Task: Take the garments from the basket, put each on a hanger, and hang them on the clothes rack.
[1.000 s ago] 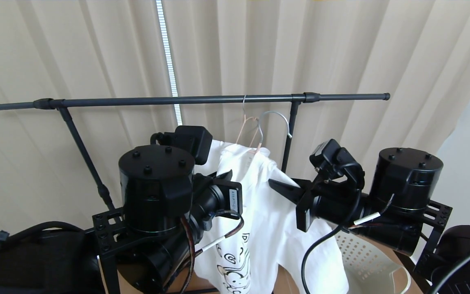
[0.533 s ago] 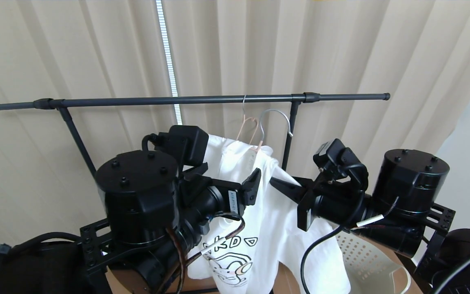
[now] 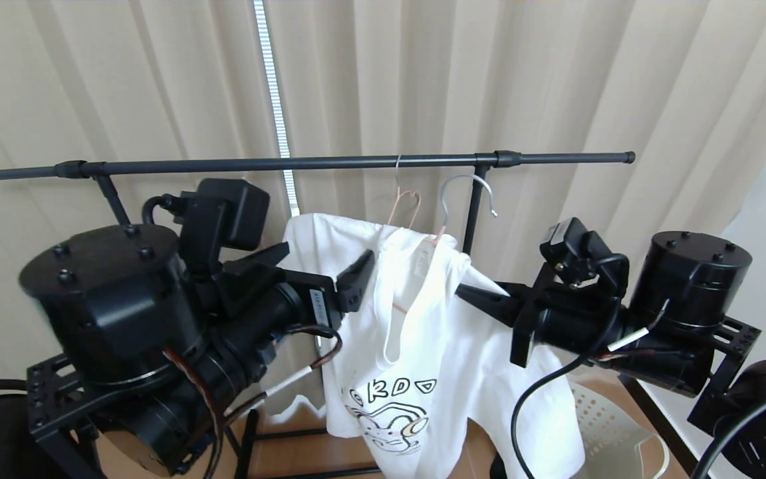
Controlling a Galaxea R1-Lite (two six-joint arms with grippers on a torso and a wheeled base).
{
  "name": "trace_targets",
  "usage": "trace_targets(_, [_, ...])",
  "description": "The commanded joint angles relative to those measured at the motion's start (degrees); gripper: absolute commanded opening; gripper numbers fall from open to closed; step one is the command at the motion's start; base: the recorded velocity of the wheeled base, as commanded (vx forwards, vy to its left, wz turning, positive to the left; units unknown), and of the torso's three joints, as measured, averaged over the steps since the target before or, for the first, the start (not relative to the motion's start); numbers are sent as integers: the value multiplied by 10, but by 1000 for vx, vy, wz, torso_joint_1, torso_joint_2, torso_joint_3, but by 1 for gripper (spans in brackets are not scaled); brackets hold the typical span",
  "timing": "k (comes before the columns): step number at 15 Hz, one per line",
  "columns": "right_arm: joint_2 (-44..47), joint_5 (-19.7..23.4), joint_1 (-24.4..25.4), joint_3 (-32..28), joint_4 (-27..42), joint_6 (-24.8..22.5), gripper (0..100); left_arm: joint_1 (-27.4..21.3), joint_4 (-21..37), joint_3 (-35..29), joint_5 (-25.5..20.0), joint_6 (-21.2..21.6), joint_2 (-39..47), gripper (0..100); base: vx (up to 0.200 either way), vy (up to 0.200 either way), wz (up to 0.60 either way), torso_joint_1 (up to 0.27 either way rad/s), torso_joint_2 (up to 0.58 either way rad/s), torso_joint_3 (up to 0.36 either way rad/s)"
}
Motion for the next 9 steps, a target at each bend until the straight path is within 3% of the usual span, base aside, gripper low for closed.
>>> trace_targets(1, [-7,83,-64,9,1,0,0,89,6,5,-59,6,-23,100,0,0,0,0,0,0])
trace_targets(3, [-12,138,-90,14,0,-1,0,135,6,12,-111,6,-22,100,0,0,0,0,0,0])
trace_targets(5, [-19,201,-118,20,0,-1,0,195,5,34,-208,6,-25,100,0,0,0,0,0,0])
trace_targets(9, [-38,275,-133,36,0,-2,0,237,5,58,-317,6,-19,100,0,0,0,0,0,0])
